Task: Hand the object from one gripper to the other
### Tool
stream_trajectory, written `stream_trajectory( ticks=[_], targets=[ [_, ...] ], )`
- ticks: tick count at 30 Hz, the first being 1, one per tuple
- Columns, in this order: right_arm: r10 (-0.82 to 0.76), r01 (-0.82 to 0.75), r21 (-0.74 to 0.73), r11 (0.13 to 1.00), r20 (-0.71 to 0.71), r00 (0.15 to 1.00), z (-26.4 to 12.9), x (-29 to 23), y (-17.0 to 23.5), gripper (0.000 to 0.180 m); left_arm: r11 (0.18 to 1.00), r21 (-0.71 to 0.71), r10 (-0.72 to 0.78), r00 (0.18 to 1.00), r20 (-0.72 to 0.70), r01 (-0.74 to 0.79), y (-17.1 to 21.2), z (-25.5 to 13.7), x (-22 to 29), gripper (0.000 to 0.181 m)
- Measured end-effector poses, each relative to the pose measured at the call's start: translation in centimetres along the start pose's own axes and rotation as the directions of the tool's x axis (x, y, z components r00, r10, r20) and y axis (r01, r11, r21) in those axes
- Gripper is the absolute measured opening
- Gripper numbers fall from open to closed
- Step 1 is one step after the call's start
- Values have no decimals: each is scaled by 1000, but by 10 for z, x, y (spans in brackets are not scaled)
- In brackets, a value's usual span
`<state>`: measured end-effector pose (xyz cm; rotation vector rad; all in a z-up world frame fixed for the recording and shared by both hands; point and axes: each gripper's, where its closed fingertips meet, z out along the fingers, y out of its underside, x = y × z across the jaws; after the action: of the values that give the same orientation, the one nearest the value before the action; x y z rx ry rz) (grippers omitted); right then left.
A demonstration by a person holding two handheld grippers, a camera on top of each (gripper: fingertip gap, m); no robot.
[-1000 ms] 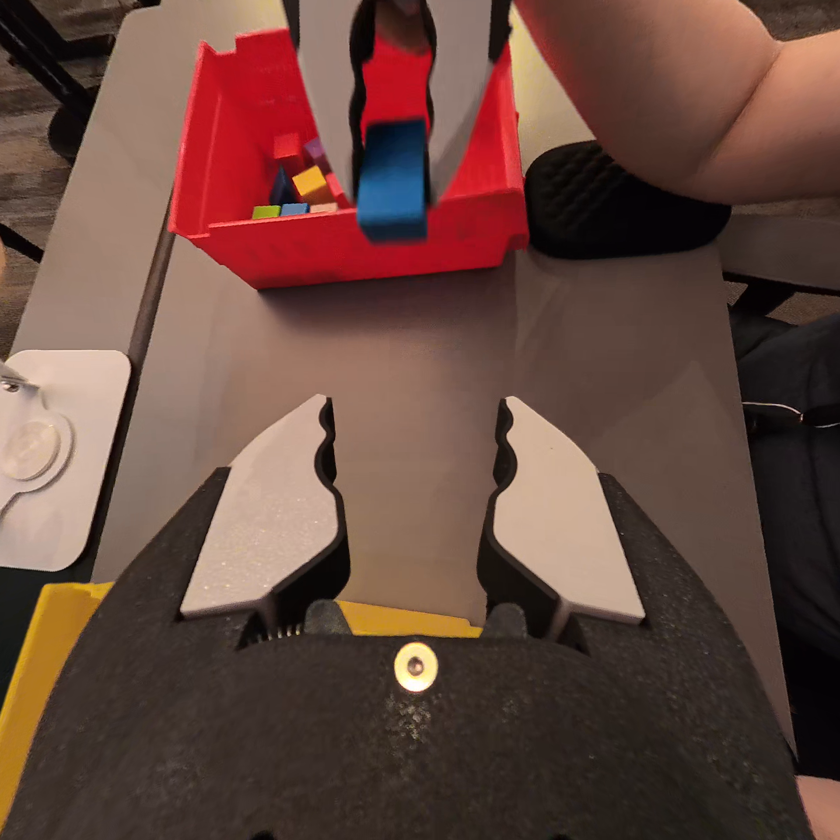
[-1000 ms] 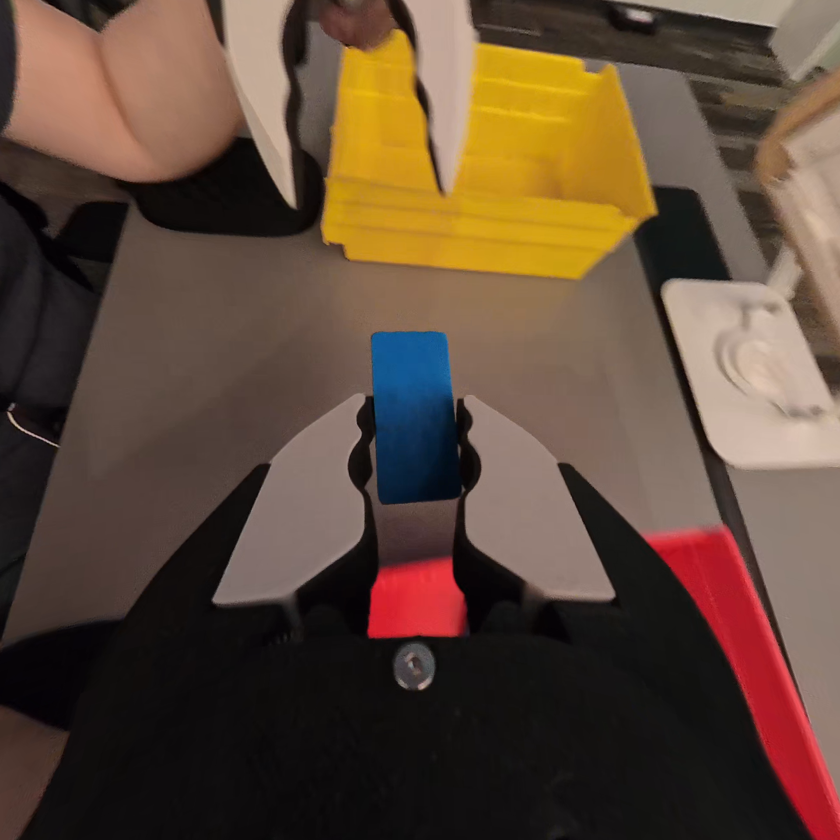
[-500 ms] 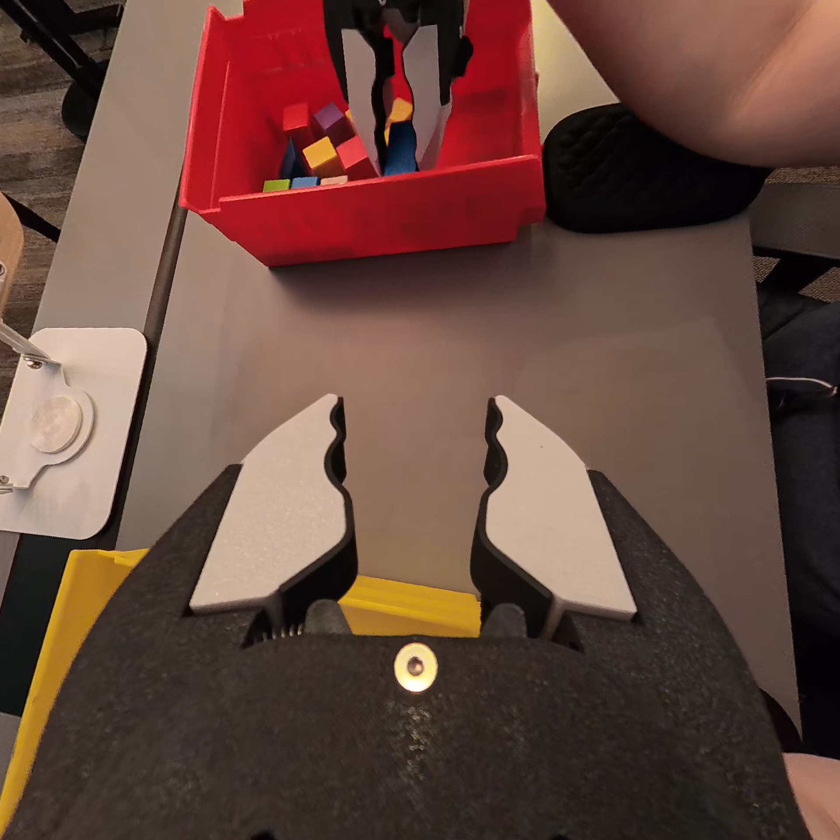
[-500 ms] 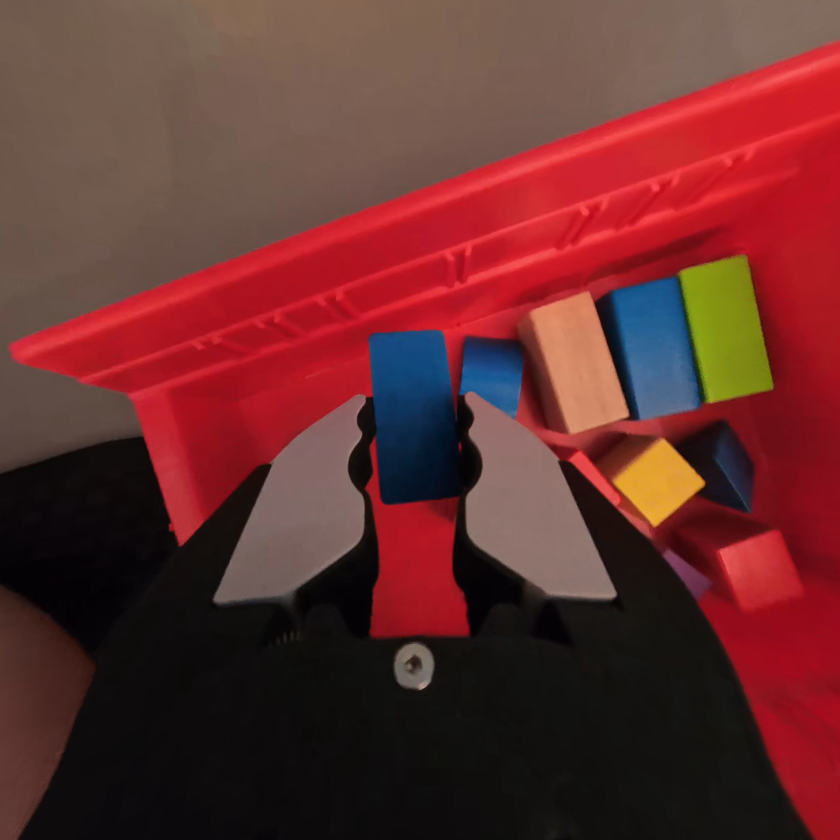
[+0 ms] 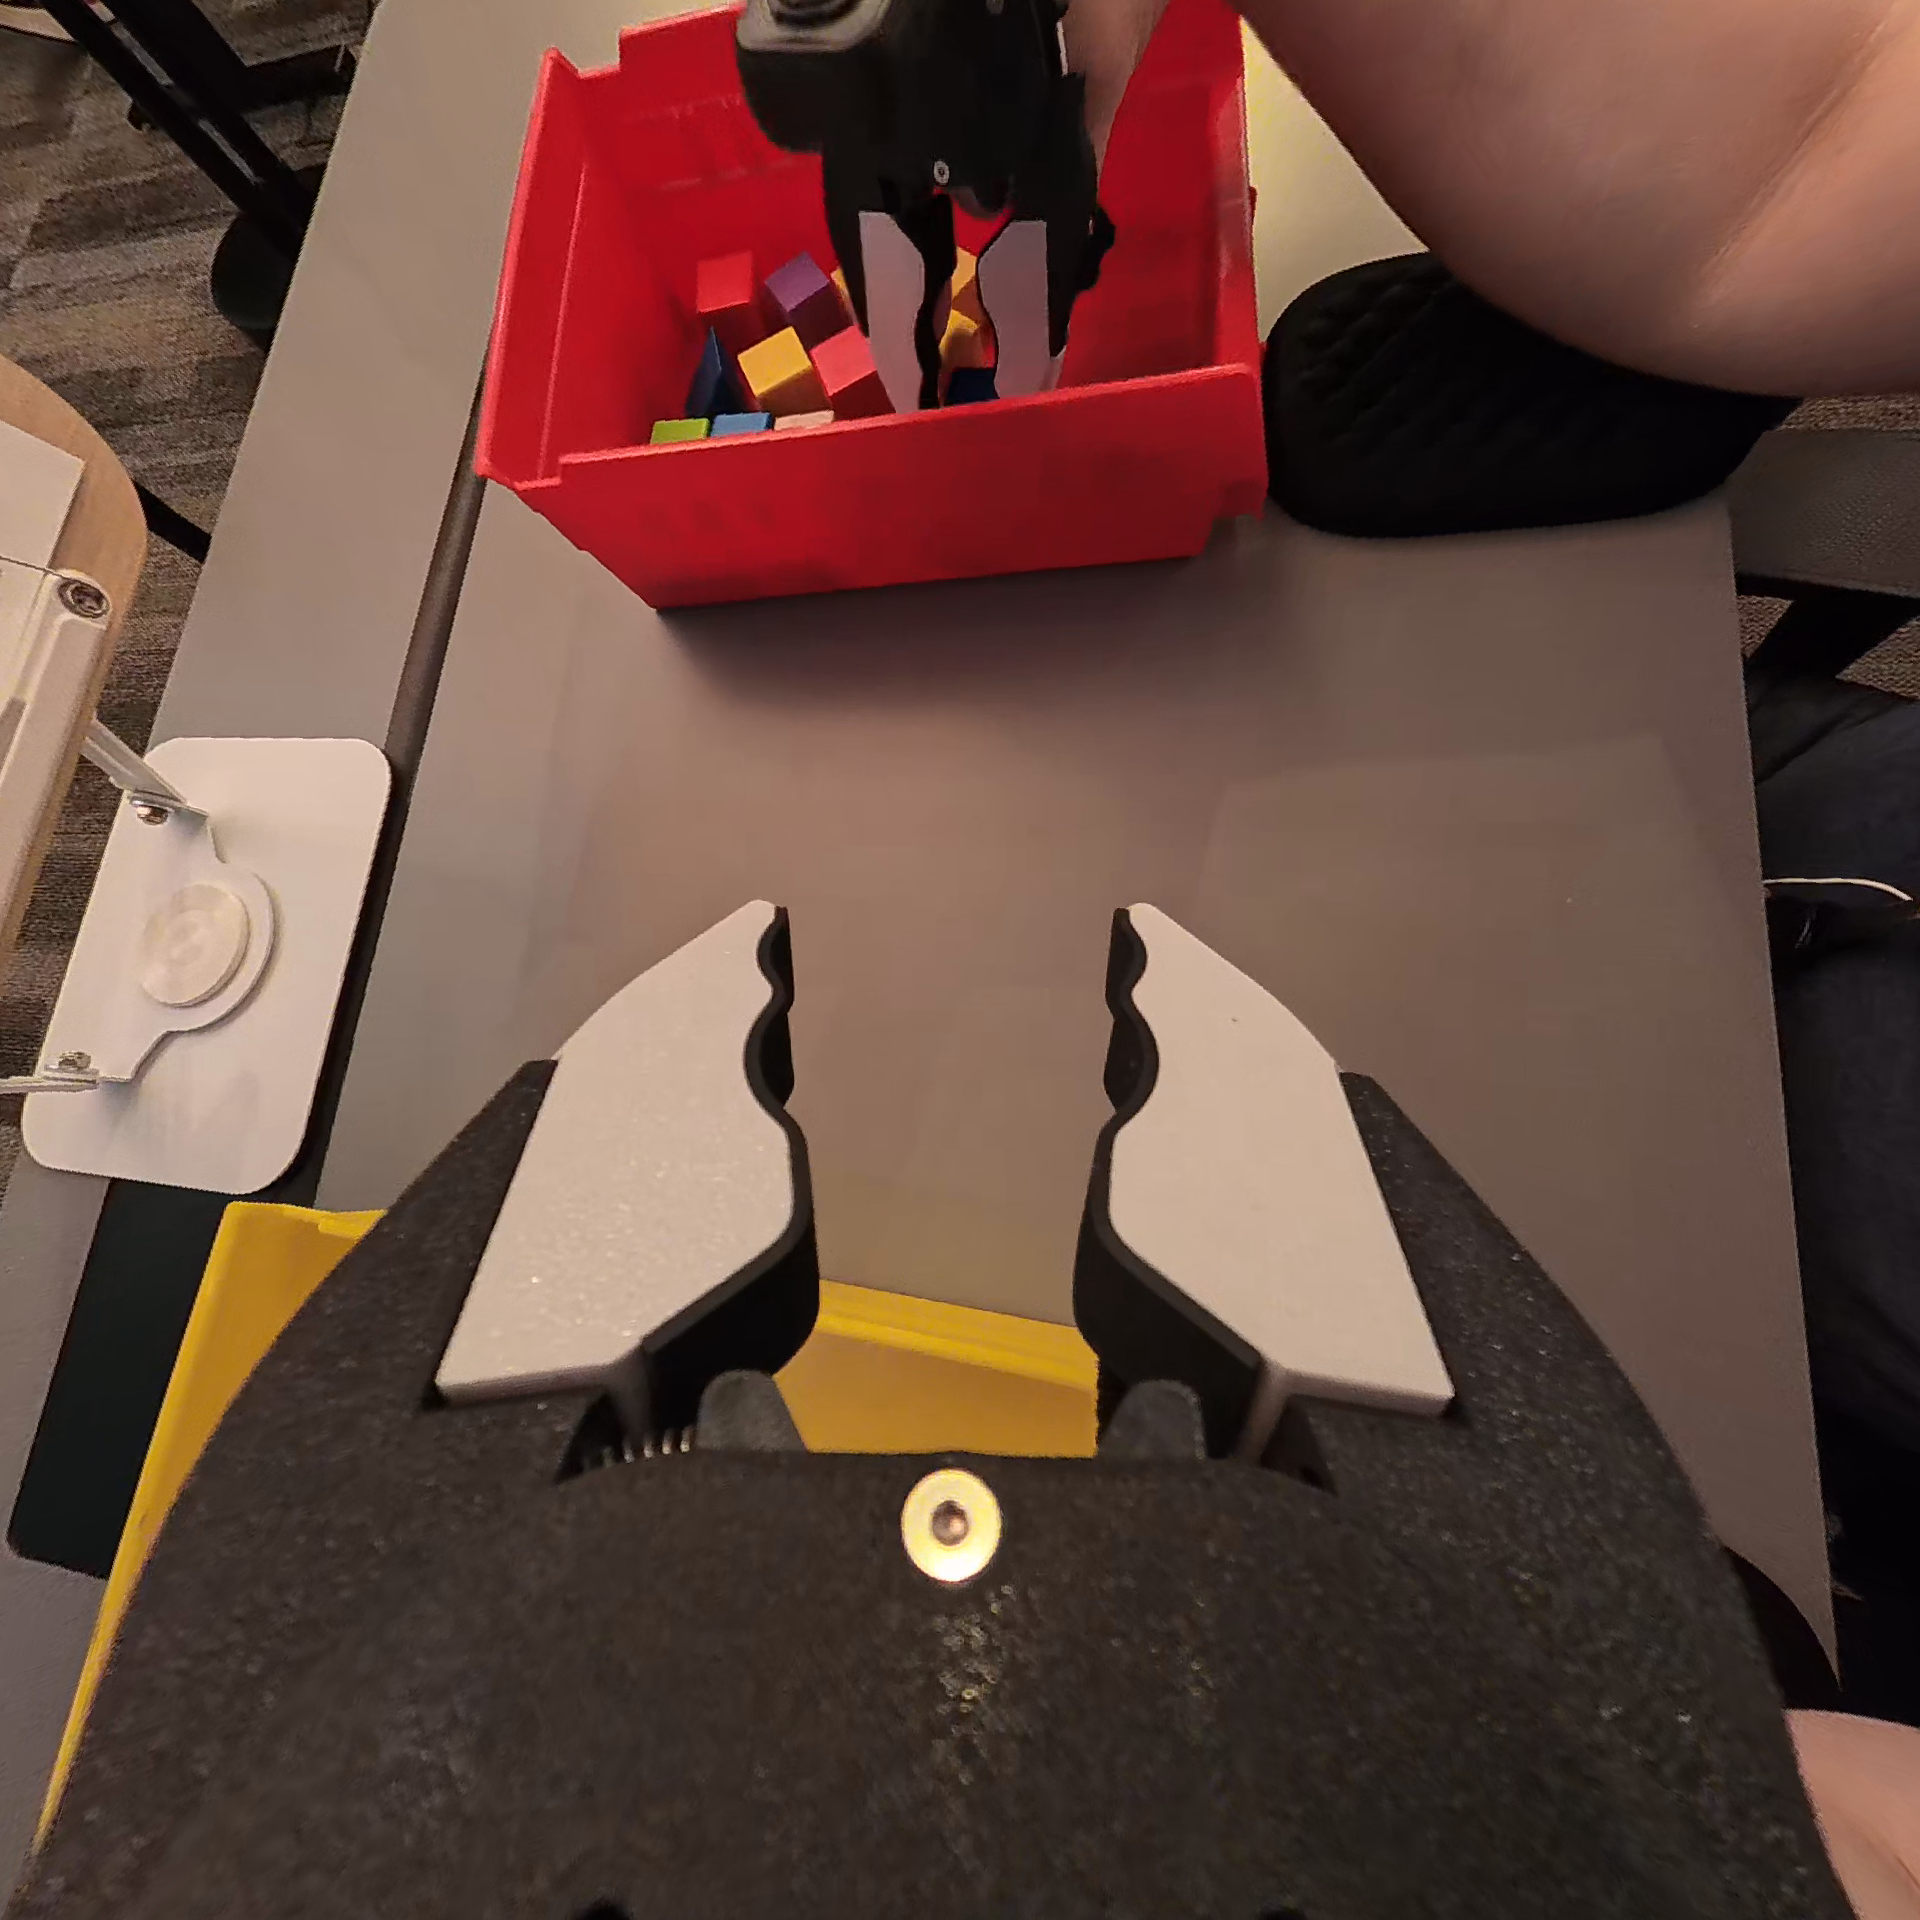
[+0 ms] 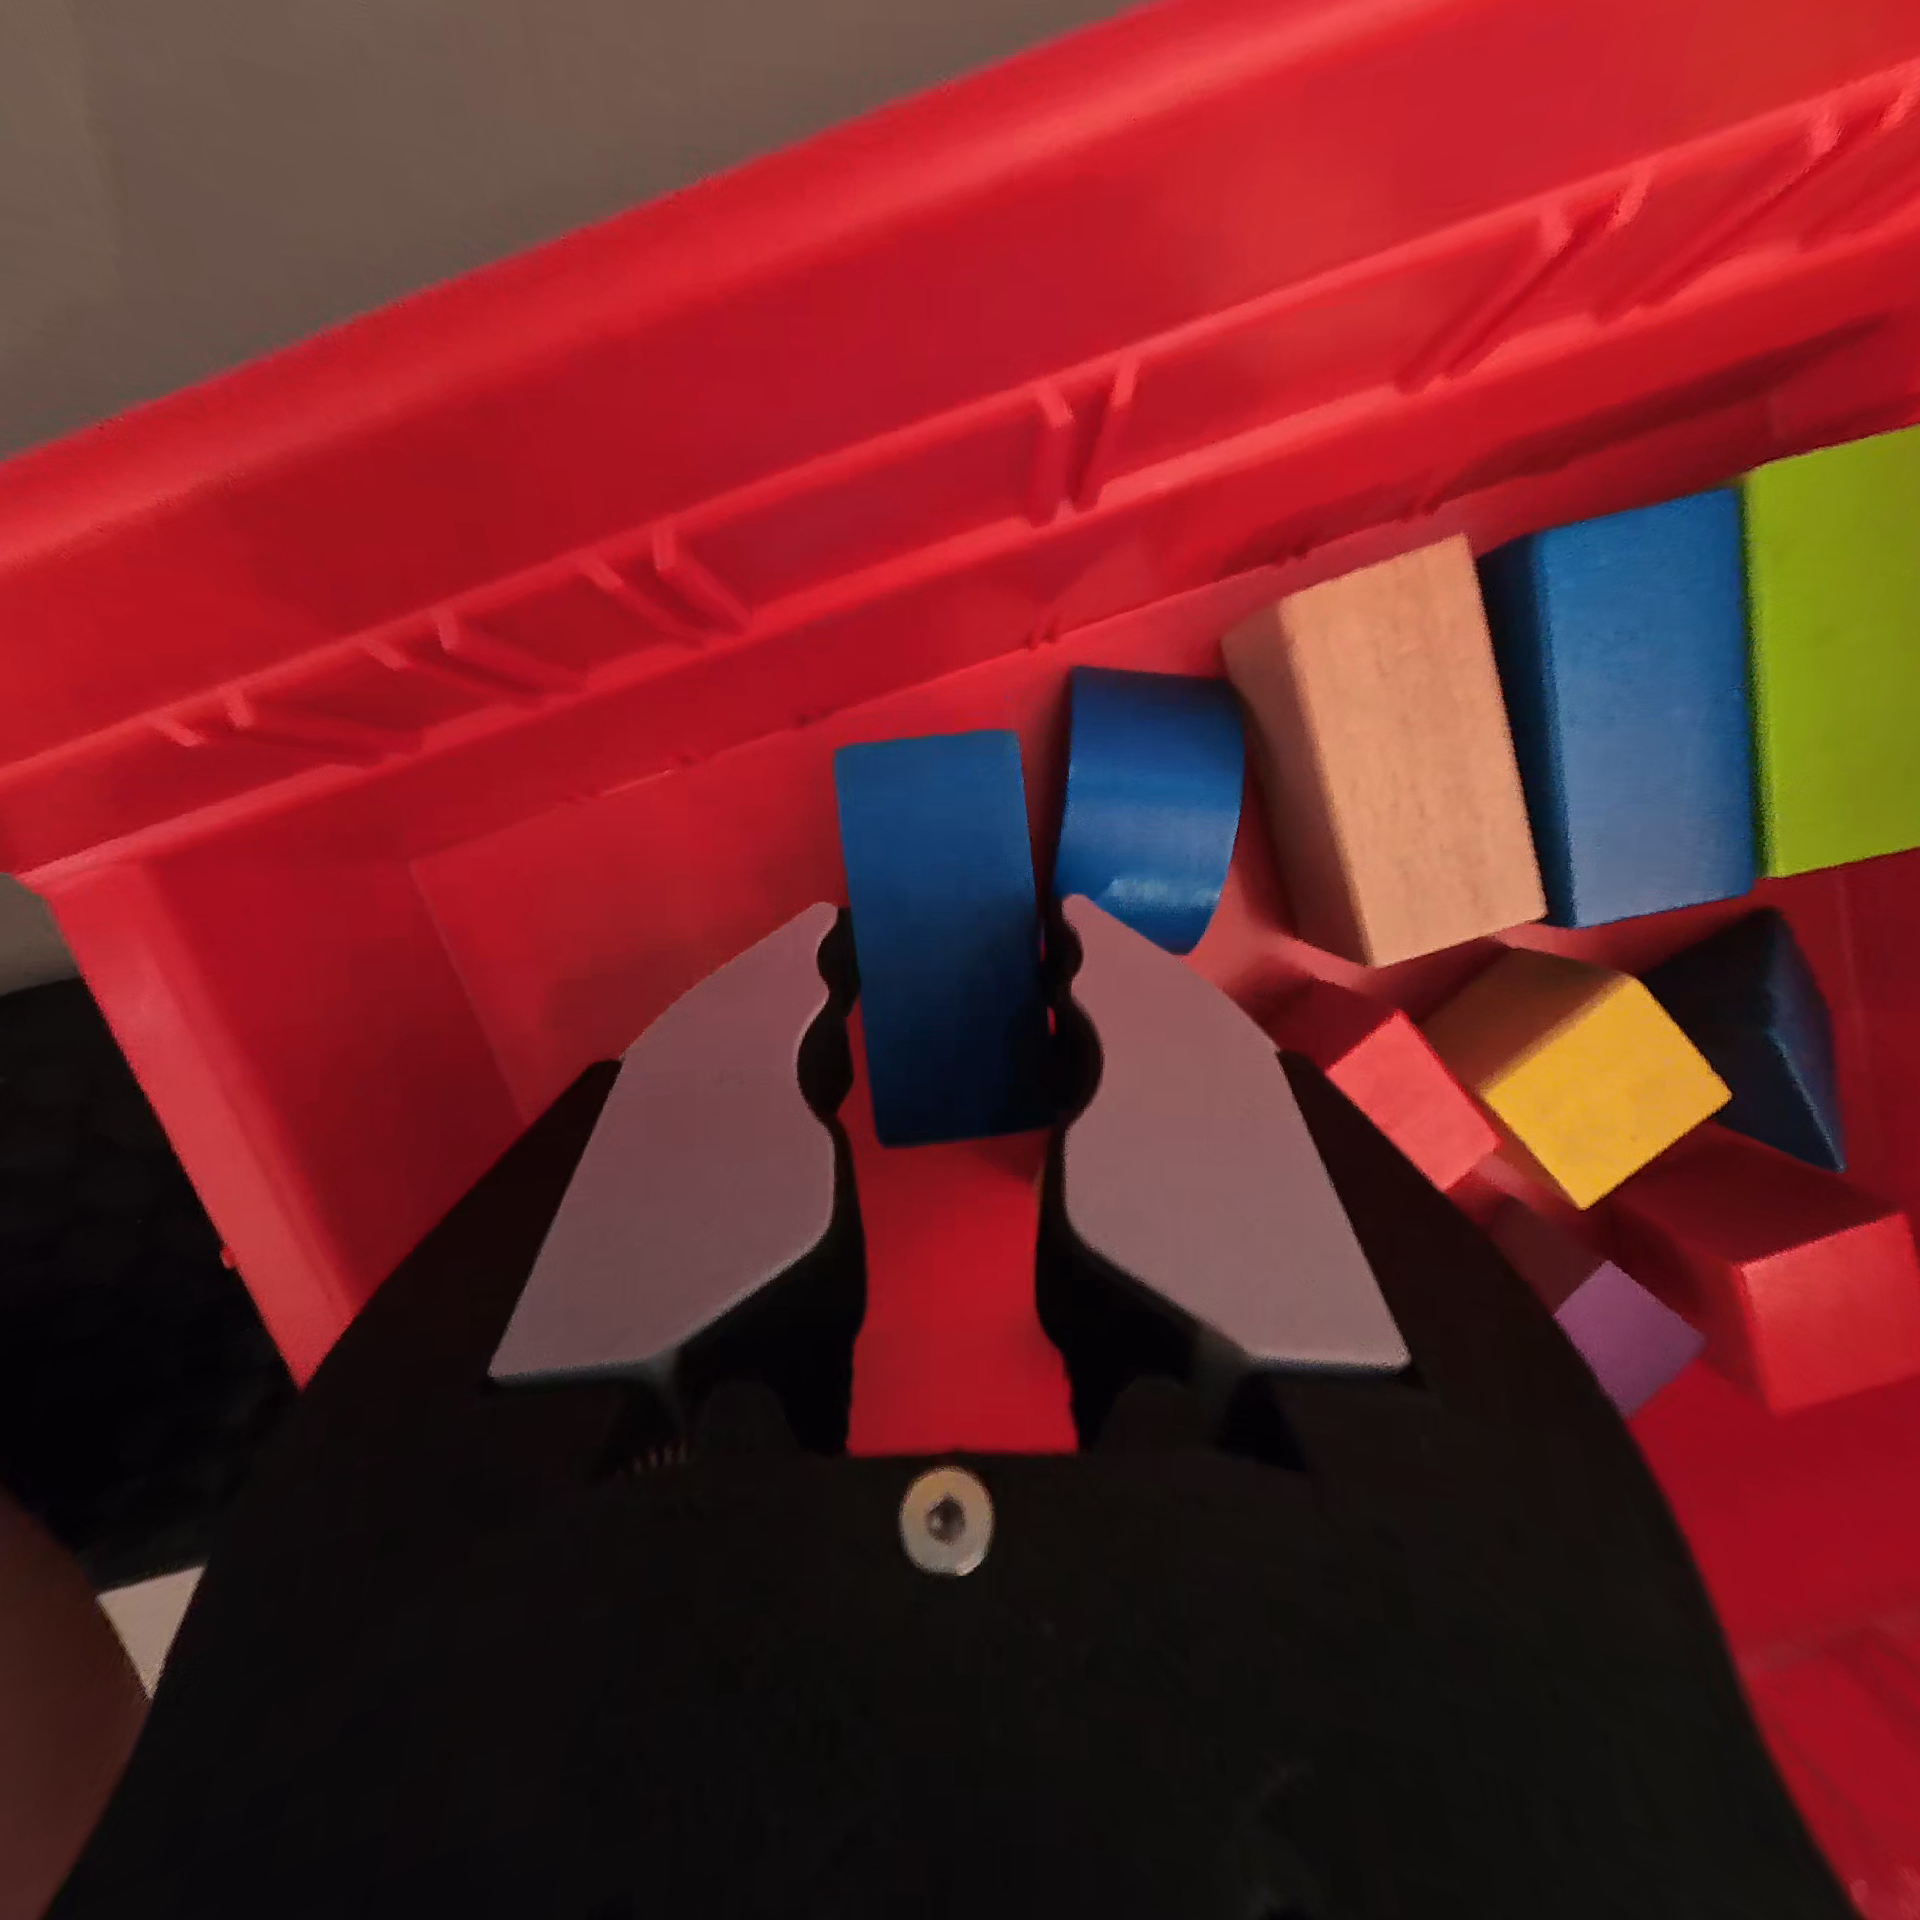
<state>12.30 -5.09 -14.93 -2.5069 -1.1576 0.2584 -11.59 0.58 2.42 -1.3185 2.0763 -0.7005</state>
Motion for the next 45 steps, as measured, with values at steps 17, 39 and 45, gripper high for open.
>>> stream_trajectory(
  ticks=[17, 39, 45],
  targets=[
    [40, -42, -66, 997, -32, 999, 3, 4, 9, 36, 1000, -2, 10, 1000, 20, -10, 1, -4, -2, 57],
    [49, -55, -84, 995, -65, 997, -5, 4, 7, 34, 999, -35, -25, 992, 120, 29, 22, -23, -25, 54],
    [20, 0, 91, 996, -227, 974, -59, 16, -21, 34, 964, 3, -241, 870, 430, 266, 80, -73, -99, 63]
  ],
)
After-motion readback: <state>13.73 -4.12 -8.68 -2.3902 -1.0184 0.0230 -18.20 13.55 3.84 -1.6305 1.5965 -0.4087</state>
